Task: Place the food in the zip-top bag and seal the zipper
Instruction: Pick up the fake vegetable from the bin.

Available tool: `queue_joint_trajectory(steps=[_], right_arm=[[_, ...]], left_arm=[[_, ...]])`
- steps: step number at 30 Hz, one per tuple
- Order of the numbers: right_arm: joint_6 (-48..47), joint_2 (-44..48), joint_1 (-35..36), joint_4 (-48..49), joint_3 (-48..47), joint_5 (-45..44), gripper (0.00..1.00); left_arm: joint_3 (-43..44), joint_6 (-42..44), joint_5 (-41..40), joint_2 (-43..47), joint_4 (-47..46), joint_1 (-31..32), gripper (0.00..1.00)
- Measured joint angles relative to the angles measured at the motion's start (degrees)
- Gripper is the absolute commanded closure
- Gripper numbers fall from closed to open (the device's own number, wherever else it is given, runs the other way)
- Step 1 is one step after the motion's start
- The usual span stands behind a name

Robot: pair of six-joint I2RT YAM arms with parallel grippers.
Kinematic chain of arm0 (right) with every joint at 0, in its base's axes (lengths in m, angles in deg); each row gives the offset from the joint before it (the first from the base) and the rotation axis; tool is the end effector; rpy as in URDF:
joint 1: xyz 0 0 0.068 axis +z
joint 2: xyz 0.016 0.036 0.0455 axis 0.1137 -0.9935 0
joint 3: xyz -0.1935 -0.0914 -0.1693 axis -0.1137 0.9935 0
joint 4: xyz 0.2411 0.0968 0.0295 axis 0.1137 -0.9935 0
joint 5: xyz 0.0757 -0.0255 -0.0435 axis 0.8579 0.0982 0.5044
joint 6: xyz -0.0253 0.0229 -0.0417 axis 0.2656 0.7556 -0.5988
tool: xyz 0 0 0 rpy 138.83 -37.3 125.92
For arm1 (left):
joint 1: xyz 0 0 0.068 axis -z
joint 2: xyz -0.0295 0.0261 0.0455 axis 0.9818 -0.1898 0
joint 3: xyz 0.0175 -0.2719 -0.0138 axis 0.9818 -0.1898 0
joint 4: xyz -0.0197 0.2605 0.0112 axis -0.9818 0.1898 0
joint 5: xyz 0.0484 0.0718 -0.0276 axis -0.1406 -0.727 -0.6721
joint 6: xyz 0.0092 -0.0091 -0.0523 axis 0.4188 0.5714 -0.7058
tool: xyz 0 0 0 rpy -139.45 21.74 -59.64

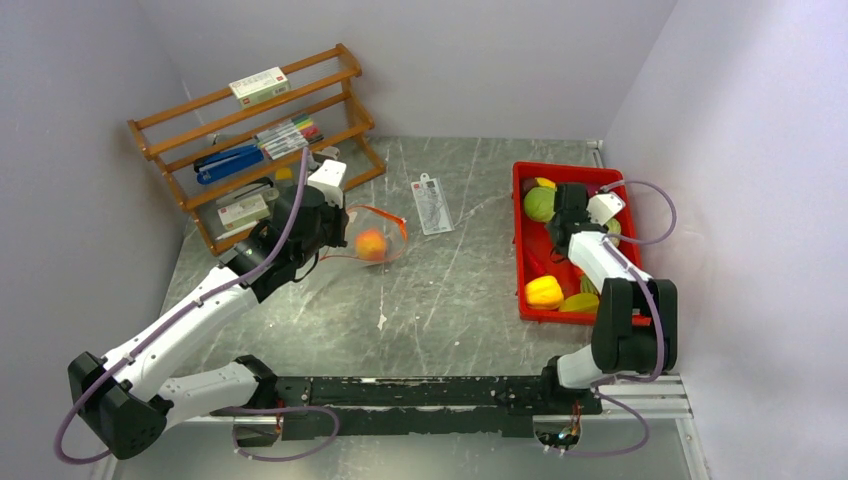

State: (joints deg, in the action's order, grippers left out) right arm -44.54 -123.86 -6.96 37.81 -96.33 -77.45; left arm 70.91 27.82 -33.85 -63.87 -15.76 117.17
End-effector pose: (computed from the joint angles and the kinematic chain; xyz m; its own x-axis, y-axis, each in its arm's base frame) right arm 0.2959 -0.0208 0.2072 -0.3115 0.5919 -0.7434 0.7739 0.6120 0.1630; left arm 0.1936 -0.1392 0.3404 -0.4078 0.0617 -0.9110 0.3140 0.9463 -0.0765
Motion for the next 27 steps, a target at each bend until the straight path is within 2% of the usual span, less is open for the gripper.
queue_joint_trajectory(steps=[21, 27], right_arm=[[-0.79, -7.23, -5.42, 9.11, 1.22, 8.81, 0.40], [-1.11, -8.33, -5.81, 9.81, 1.22, 10.40, 0.42]], left_arm=[[-0.20, 0.02, 0.00, 0.00, 0.00, 0.00, 0.93], [-0.28, 0.02, 0.00, 0.20, 0.00, 0.00, 0.93]])
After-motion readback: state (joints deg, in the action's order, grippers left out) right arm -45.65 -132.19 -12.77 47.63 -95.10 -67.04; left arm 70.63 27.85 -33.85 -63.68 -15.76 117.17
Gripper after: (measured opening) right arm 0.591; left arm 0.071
